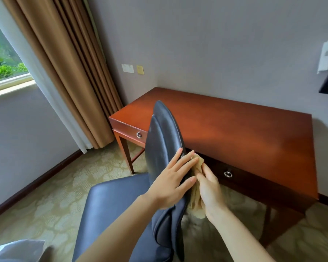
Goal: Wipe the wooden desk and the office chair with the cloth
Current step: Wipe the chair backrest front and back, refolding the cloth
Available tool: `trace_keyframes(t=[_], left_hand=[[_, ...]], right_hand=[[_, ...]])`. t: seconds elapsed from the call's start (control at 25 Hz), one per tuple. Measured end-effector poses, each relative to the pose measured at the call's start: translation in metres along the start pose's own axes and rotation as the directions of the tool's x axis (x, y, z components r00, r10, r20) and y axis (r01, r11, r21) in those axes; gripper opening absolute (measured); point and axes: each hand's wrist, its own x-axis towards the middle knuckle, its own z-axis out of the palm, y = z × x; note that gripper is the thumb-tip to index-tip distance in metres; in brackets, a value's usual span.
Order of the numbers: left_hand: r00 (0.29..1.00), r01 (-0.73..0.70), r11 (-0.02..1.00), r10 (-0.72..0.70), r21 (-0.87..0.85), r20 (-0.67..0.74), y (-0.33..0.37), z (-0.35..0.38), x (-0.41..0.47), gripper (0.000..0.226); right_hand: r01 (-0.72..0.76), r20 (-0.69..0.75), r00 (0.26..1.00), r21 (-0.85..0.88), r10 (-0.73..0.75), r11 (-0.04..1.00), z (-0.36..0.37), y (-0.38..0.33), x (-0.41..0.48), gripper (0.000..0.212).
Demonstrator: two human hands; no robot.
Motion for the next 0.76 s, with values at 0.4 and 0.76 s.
trace_keyframes(t=[0.4,0.76], left_hand=[[0.996,0.048,0.999,-0.049,0.014,0.069,0.035,-0.052,-0.131,0.044],[0.827,0.554,0.807,-0.505,0.204,-0.246,0.05,-0.05,-0.156,0.062]], right_hand=[[0.035,0.014,0.999,0.007,-0.035,0.999,0.04,0.018,-0.063,0.045],[0.163,-0.235,0.951,-0.169,-0.2,0.972,0.013,0.01,0.023,0.048]])
